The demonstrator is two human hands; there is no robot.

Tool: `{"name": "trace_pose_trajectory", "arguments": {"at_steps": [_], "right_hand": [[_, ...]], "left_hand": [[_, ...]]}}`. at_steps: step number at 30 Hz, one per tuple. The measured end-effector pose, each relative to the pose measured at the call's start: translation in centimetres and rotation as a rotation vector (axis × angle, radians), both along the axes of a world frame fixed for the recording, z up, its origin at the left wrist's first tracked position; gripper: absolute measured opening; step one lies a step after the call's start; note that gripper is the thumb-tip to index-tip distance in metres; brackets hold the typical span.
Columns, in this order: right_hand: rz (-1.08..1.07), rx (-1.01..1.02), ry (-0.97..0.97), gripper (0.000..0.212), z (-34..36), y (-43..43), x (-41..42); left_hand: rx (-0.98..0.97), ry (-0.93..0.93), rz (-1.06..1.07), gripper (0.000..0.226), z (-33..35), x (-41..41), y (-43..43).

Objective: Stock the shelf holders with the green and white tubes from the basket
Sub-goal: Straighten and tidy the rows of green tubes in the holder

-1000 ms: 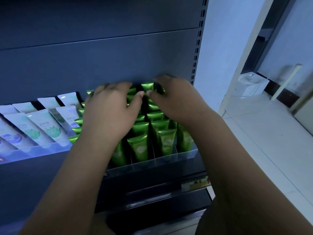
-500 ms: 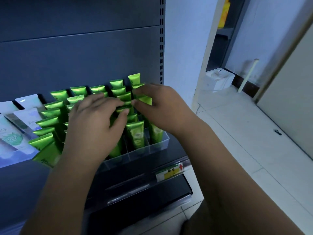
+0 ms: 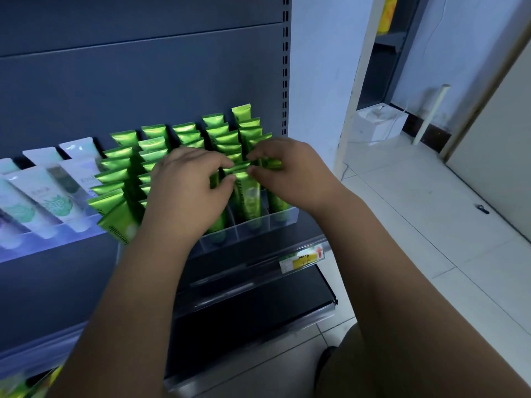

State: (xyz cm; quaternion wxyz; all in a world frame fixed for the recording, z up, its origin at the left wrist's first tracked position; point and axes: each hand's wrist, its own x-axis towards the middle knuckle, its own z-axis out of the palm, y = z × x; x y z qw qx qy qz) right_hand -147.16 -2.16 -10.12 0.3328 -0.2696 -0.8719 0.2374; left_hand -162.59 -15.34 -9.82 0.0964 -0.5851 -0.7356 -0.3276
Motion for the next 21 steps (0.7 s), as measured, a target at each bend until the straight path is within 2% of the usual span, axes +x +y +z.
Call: {"name": "trace_pose_trajectory", "arguments": {"at_steps": [5,10,16,21], "right_hand": [[-0.009,0.054,0.034,0.026,-0.19,-0.46,0.18],[-0.001,0.057,0.052,0.022,-0.29,-0.5,0.1],[0.015,0.084,0.092,0.01,-0.64,-0.23,-0.01],[0.024,0.134,0.057,0.009,-0.93,-0.12,0.1]], "left_hand": [[0.03,0.058,0.004,0.015,-0.08,0.25,-0.14],[0.05,0.04,0.0,0.005,-0.13,0.09,-0.09],[0.039,0.032,-0.003,0.012,-0.34,-0.09,-0.01],[0.036,0.041,-0.006,0.009,-0.28,-0.08,0.04]]}}
